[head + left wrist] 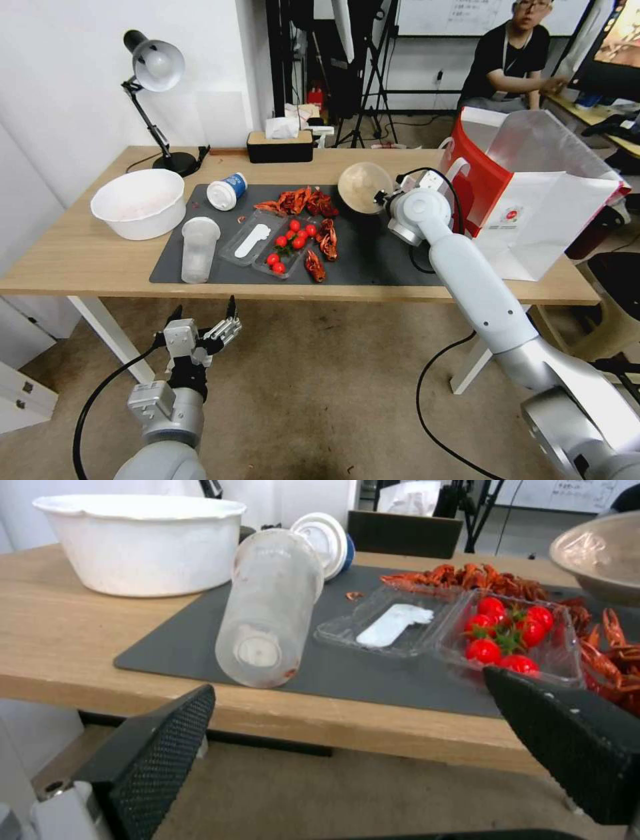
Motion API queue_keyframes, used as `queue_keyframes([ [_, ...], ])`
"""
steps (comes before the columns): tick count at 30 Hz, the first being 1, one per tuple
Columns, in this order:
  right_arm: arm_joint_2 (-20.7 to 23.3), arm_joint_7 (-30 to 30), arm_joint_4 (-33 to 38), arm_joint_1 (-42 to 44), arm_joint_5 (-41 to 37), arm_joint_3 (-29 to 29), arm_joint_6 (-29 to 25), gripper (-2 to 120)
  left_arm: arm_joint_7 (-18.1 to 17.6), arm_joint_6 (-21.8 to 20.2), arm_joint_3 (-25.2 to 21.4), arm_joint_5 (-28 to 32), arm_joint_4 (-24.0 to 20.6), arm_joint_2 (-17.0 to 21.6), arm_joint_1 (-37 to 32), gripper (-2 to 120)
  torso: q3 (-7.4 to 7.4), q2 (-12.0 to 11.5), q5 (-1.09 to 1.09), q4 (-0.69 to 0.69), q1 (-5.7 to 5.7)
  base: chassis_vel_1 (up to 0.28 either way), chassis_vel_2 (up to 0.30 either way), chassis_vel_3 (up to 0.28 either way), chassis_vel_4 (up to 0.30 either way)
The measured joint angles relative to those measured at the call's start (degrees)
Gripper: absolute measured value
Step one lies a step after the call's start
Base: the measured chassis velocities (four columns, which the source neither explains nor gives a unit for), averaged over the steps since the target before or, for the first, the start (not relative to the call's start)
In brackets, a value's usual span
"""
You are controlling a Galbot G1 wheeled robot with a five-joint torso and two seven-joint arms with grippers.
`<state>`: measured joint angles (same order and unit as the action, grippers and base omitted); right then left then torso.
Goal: Pick up the trash from the table and place it into the takeout bag.
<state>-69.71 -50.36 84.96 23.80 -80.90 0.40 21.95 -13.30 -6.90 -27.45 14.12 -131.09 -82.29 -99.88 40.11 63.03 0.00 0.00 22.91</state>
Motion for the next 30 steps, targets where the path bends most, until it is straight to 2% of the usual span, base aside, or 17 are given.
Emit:
queue_keyframes([
  [4,0.99,1.66,2.57,0.91,3.54,-0.31,-0.78,3,0.00,0.03,0.00,-0.06,-0.09,-0.02,-0.39,100,0.00,-0.01,0.00,0.01,0.00,0.000,0.000,0.000,0.000],
  [7,2.34,6.03,5.01,2.03,10.63,-0.96,-2.21,3,0.00,0.30,-0.22,-0.09,-0.09,0.09,-0.81,100,0.00,-0.01,0.01,0.01,0.00,0.000,0.000,0.000,0.000],
  [8,2.34,6.03,5.01,2.03,10.63,-0.96,-2.21,3,0.00,0.30,-0.22,-0.09,-0.09,0.09,-0.81,100,0.00,-0.01,0.01,0.01,0.00,0.000,0.000,0.000,0.000],
  [12,4.63,13.00,9.93,3.85,21.05,-1.65,-4.22,3,-0.07,0.37,-0.21,-0.17,-0.14,-0.16,-0.75,100,0.00,-0.01,0.00,0.01,0.00,0.000,0.000,0.000,0.000],
  [13,4.63,13.00,9.93,3.85,21.05,-1.65,-4.22,3,-0.07,0.37,-0.21,-0.17,-0.14,-0.16,-0.75,100,0.00,-0.01,0.00,0.01,0.00,0.000,0.000,0.000,0.000],
  [16,6.41,16.26,14.85,5.84,28.71,-1.77,-5.43,3,-0.09,0.34,-0.18,-0.21,-0.27,-0.45,-0.61,100,0.00,-0.01,0.00,0.00,0.00,0.000,0.000,0.000,0.000],
  [21,8.21,18.12,19.82,8.39,33.40,-1.04,-6.40,3,-0.13,0.34,-0.49,-0.21,-0.54,-0.58,-0.67,100,0.00,-0.01,-0.01,0.01,0.00,0.000,0.000,0.000,0.000],
  [24,10.26,19.87,24.34,11.08,40.08,1.54,-9.07,3,-0.14,0.78,-0.74,-0.25,-0.44,-0.78,-1.18,100,0.00,-0.01,0.01,0.00,0.00,0.000,0.000,0.000,0.000],
  [30,13.48,16.86,29.65,12.66,45.53,7.31,-8.96,3,-0.17,1.11,-0.62,-0.65,0.17,-1.16,-1.23,100,-0.01,0.00,0.00,0.01,0.00,0.000,0.000,0.000,0.000],
])
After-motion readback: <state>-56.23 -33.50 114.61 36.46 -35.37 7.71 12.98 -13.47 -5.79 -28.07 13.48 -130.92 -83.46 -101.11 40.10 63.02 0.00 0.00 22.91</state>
